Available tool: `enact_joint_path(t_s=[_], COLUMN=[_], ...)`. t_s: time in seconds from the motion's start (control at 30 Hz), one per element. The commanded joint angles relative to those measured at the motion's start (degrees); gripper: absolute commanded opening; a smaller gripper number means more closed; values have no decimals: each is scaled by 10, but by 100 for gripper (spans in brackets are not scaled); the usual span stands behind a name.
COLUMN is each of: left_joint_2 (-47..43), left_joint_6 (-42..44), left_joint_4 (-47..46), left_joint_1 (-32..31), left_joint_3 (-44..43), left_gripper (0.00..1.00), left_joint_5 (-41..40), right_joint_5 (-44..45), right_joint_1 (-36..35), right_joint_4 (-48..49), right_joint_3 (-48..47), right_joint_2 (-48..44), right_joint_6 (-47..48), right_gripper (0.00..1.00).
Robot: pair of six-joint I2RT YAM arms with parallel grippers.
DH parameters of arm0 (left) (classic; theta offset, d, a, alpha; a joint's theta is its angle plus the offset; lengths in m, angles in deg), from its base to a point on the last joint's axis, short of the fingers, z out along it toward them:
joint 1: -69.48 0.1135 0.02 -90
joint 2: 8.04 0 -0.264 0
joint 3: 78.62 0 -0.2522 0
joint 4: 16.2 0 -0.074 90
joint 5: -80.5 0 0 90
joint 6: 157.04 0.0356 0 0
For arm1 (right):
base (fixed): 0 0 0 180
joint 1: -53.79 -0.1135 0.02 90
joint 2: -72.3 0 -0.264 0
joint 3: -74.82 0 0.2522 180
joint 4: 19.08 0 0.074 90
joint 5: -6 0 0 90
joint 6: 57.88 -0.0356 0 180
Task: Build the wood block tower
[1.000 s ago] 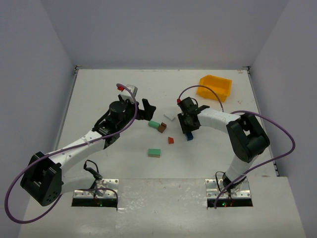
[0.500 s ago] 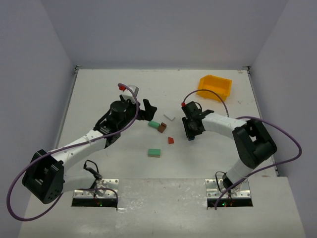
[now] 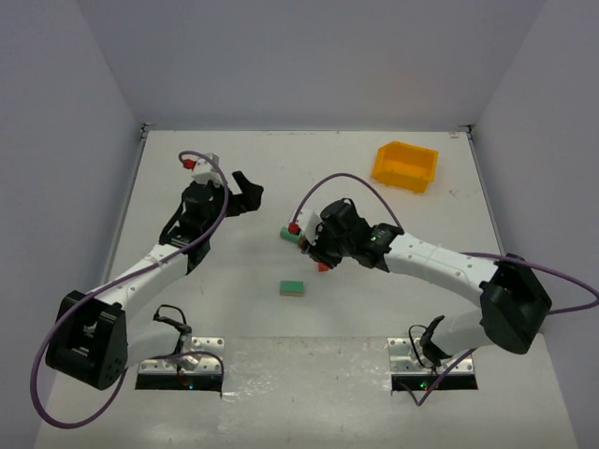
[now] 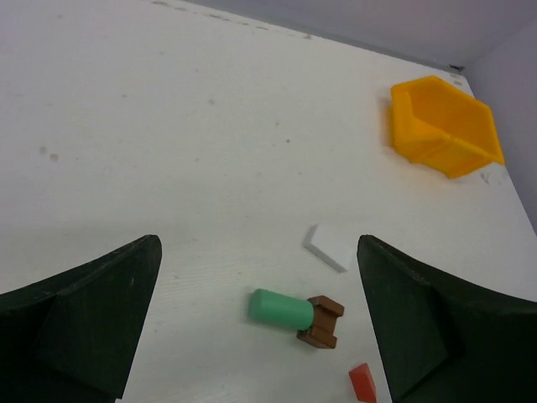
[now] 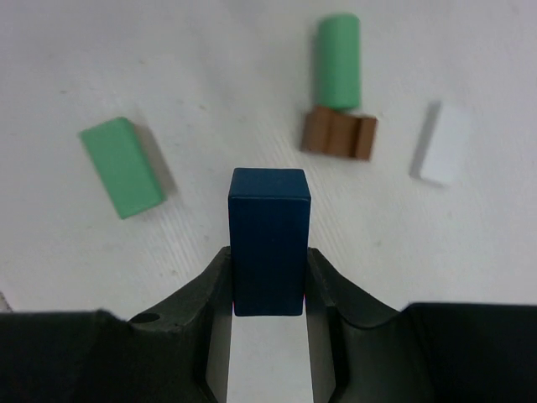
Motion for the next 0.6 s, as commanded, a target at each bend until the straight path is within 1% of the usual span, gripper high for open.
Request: enact_joint_path(t_s=[0.0,0.07,0.2,0.3,0.37,0.47,0.57], left_joint_2=[-30,-41,-82,-110,-119,-121,-114], left_joint_6=[-94,-109,-114,-115,-113,-114,-114], left_joint_4=[58,102,90,83,80,84,80], left_joint_1=[39,39,39,39,39,39,39], left_joint_3=[4,-9,14,29,35,36,35], left_gripper=[100,100,100,100,100,100,100], left_joint_5=[-96,-131,-134,-142,-147,-155,-151], right_joint_5=[-58,-59,-55,-65,-62,-52,-67], right_joint_1=[-53,-70,-102,-111,-115,-121,-124], right_joint_4=[-39,-55,-70,-104,-118,-115,-114], right_joint_3=[-68,-86,-115,-159,-169,-175,-166], right_joint_2=[38,66,112,142,152,163,161], right_joint_6=[149,172,215,210,205,188,182], right_gripper=[9,9,9,10,10,10,10])
